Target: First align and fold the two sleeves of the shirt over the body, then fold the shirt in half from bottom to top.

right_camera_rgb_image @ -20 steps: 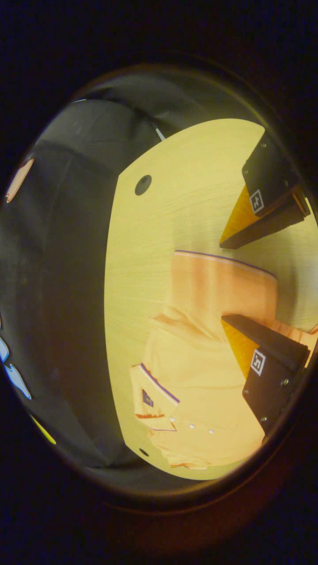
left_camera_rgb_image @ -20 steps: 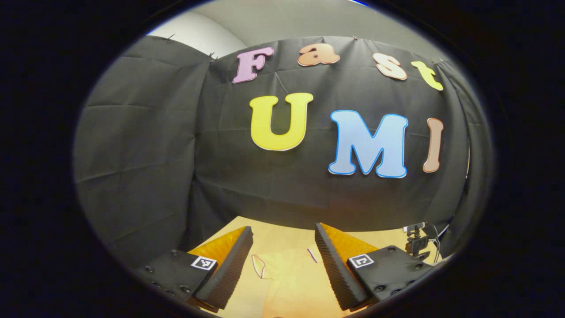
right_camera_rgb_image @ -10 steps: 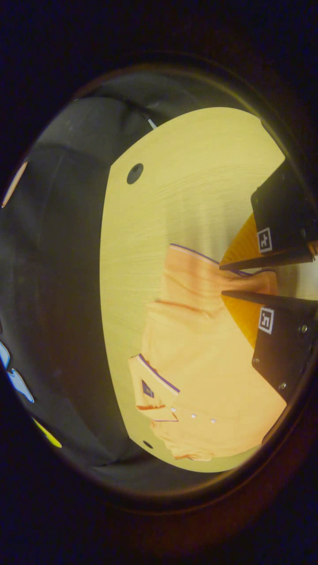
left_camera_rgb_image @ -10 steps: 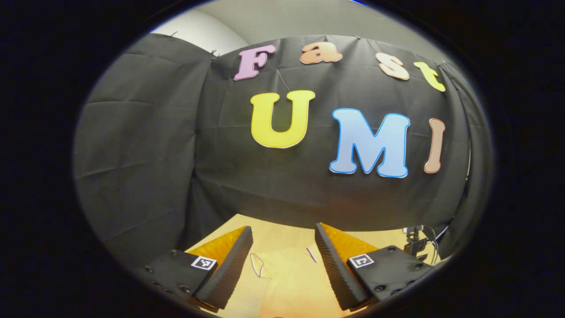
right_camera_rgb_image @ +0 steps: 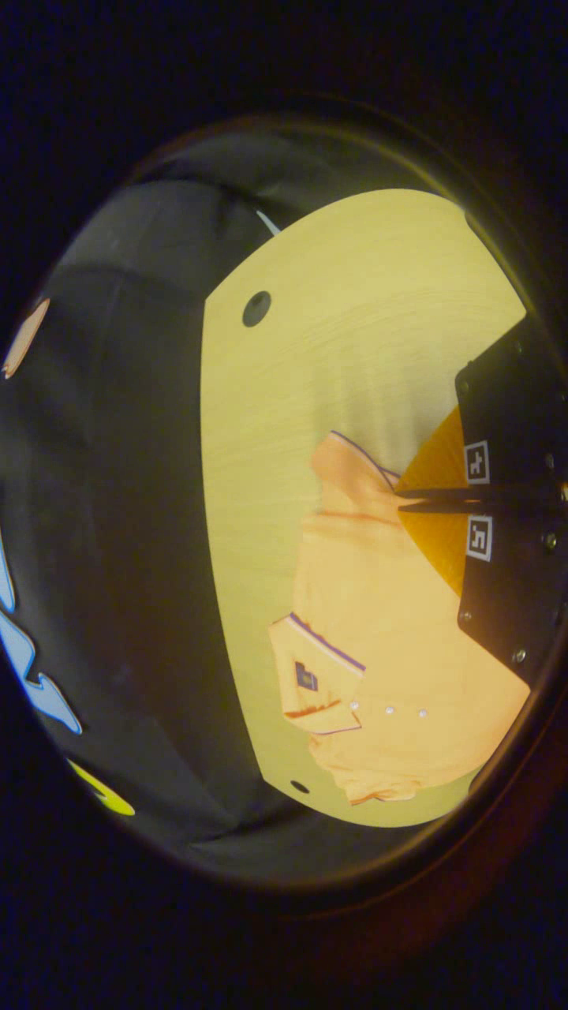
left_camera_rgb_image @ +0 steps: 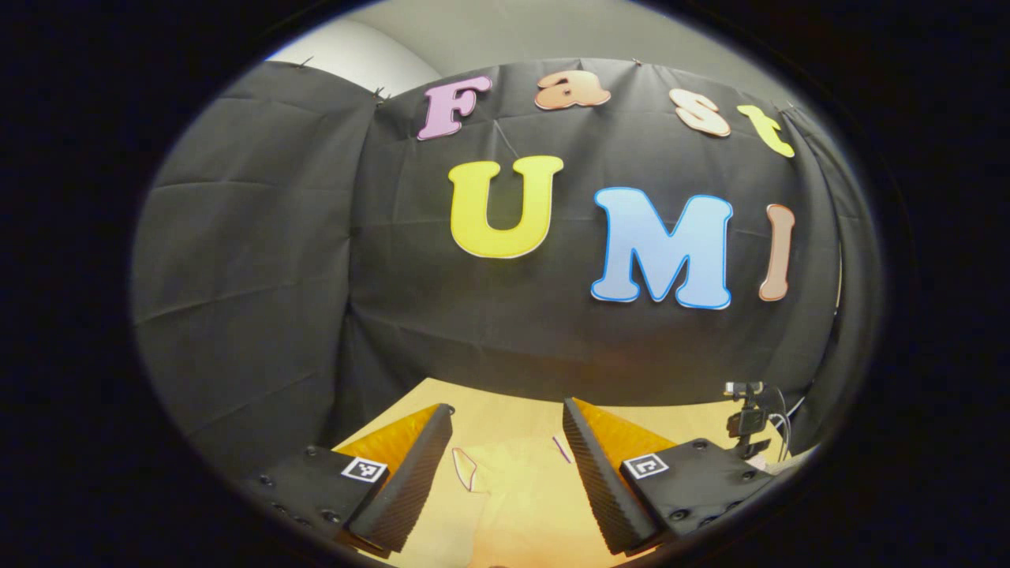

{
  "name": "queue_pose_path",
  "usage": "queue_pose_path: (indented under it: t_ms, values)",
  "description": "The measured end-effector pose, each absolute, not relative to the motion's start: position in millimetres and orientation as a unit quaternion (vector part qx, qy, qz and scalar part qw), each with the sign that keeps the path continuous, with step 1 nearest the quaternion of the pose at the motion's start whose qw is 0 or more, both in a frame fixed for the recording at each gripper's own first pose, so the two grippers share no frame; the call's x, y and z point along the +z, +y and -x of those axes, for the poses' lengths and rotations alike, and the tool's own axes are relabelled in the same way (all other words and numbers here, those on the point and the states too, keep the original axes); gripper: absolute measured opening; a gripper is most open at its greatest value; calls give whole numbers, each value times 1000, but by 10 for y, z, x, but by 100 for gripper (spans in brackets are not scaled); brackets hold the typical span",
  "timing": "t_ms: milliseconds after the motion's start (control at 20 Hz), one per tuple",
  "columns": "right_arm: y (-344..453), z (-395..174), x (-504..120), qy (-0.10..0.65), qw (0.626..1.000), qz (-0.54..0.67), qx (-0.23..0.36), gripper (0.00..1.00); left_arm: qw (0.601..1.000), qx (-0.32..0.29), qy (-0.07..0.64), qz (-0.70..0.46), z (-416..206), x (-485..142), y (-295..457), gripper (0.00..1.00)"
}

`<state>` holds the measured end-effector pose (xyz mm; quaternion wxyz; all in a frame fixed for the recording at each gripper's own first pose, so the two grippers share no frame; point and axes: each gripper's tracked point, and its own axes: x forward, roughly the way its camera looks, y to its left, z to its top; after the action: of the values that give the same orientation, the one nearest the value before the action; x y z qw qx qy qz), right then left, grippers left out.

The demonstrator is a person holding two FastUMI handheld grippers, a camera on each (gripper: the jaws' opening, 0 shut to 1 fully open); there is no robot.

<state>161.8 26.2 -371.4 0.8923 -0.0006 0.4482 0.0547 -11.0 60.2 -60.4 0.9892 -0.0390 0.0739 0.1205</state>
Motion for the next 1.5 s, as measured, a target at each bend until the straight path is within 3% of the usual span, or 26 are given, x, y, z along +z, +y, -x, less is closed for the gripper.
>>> queue_pose_path:
  t_ms: [400,850,1100,1200,1500]
  values:
    - [1359,-1404,-3666,432,885,57,166,0,987,135,80,43,323,-676,837,93]
    - [1790,-1146,-3903,448,865,106,199,1,982,161,85,45,526,-757,1202,93]
    - [1893,-1103,-3953,459,860,95,200,16,981,162,94,49,527,-859,1299,93]
    - [1882,-1114,-3924,455,864,97,194,29,981,158,98,48,507,-900,1315,93]
    - [1797,-1183,-3542,420,886,76,181,30,983,136,114,52,247,-1158,1300,93]
